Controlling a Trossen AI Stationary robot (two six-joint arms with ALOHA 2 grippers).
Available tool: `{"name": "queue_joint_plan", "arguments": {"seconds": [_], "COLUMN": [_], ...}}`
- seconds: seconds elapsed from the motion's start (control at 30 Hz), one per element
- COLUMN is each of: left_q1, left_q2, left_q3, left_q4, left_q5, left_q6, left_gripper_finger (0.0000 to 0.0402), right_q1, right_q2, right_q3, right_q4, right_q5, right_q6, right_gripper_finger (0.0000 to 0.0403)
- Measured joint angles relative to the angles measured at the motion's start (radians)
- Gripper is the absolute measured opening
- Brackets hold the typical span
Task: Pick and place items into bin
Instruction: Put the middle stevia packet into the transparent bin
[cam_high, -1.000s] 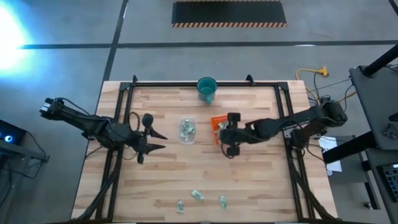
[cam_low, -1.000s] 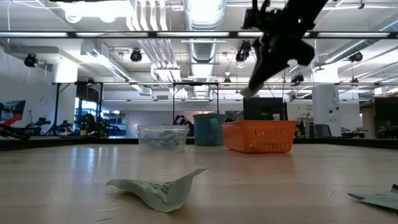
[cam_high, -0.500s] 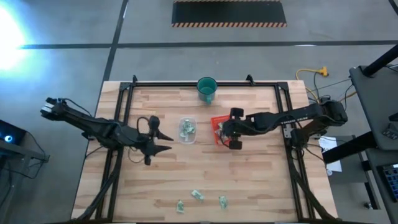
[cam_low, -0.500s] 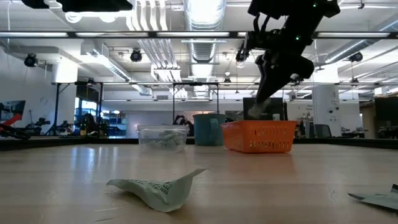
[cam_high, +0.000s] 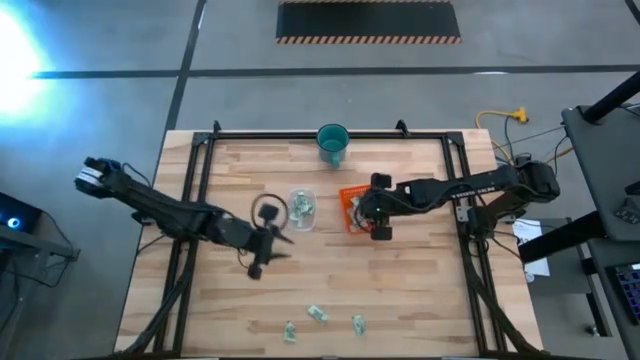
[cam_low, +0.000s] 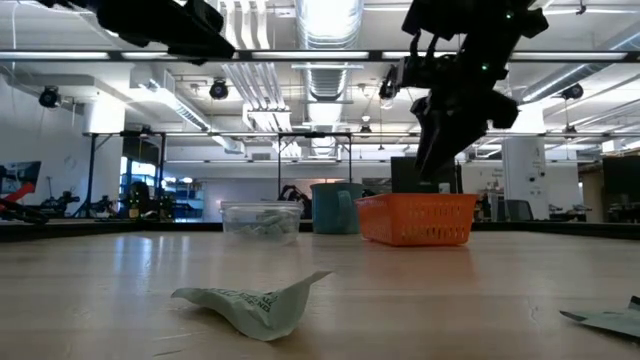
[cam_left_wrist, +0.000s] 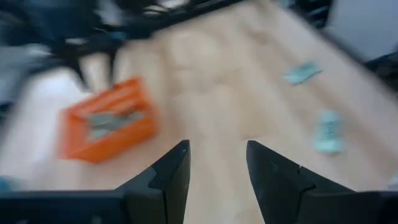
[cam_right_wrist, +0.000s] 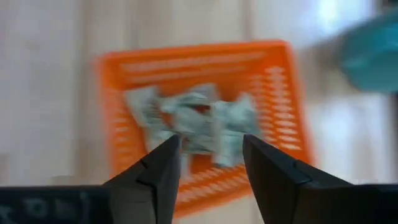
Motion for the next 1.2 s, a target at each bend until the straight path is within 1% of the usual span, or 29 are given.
{"name": "queue_joint_plan", "arguments": {"seconds": [0.07,0.13,0.27,0.37,0.5,0.7,0.83,0.9,0.97,1.07,1.2], "left_q1": [-0.001,-0.004,-0.011,-0.014,-0.031,-0.087,-0.132,-0.148,-0.163,-0.173,-0.175], "left_q2": [0.059,0.123,0.265,0.358,0.467,0.562,0.590,0.612,0.637,0.682,0.740], "left_q3": [0.000,0.000,0.000,0.014,0.057,0.150,0.200,0.226,0.250,0.306,0.414], "left_q4": [0.071,0.150,0.311,0.372,0.394,0.398,0.392,0.395,0.378,0.300,0.096], "left_q5": [0.066,0.110,0.171,0.195,0.195,0.217,0.220,0.204,0.164,0.138,0.138], "left_q6": [-0.056,-0.092,-0.102,-0.159,-0.228,-0.290,-0.304,-0.305,-0.304,-0.303,-0.302], "left_gripper_finger": [0.0141,0.0141,0.0141,0.0141,0.0140,0.0119,0.0103,0.0099,0.0098,0.0098,0.0098], "right_q1": [0.008,0.016,0.031,0.041,0.053,0.082,0.105,0.115,0.128,0.148,0.172], "right_q2": [-0.010,-0.021,-0.062,-0.106,-0.180,-0.301,-0.369,-0.396,-0.412,-0.426,-0.421], "right_q3": [-0.014,-0.032,-0.088,-0.137,-0.195,-0.271,-0.306,-0.317,-0.322,-0.329,-0.336], "right_q4": [0.021,0.054,0.144,0.191,0.246,0.375,0.413,0.416,0.417,0.416,0.415], "right_q5": [-0.072,-0.141,-0.264,-0.324,-0.361,-0.460,-0.481,-0.482,-0.483,-0.482,-0.482], "right_q6": [-0.007,-0.020,-0.059,-0.080,-0.085,-0.112,-0.116,-0.116,-0.114,-0.107,-0.106], "right_gripper_finger": [0.0166,0.0168,0.0167,0.0164,0.0159,0.0158,0.0156,0.0155,0.0155,0.0157,0.0155]}}
